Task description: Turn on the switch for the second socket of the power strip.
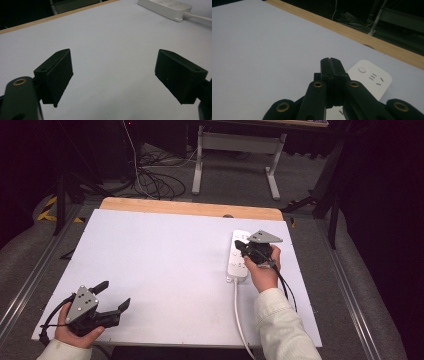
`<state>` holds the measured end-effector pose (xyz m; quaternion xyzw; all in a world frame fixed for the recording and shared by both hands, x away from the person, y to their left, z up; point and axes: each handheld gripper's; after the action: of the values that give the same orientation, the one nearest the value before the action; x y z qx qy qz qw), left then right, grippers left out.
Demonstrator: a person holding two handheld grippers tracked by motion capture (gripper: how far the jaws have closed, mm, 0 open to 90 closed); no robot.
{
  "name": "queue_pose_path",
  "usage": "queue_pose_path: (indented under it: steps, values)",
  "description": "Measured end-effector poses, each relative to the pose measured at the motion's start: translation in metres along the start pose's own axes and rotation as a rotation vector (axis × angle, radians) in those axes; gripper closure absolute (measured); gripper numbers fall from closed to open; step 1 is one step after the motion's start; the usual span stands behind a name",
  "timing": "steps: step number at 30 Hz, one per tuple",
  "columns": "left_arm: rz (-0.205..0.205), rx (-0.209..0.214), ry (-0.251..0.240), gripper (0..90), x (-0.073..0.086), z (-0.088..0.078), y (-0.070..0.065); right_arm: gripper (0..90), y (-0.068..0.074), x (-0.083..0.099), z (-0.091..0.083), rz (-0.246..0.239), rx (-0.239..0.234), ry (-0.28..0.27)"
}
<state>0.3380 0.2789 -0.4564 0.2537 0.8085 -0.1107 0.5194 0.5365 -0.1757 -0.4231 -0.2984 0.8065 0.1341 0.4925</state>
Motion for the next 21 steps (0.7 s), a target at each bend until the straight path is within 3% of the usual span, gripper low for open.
queue_pose_path:
  steps: [12, 21]
  values:
    - [-0.008, -0.006, 0.001, 15.4, 0.000, 0.000, 0.002, 41.4, 0.003, -0.011, -0.031, 0.034, -0.055, -0.028]
    - [-0.016, 0.000, -0.008, 15.4, -0.001, 0.000, 0.001, 24.3, 0.007, -0.010, -0.066, 0.043, -0.118, -0.046]
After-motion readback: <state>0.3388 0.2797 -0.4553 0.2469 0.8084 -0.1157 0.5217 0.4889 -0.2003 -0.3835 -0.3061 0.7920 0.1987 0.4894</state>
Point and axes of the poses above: each handheld gripper's, and its own axes: z roughly forward along the jaws, x roughly out of its underside, y roughly to its left, and after that the axes turned 2 degrees about y, right-handed
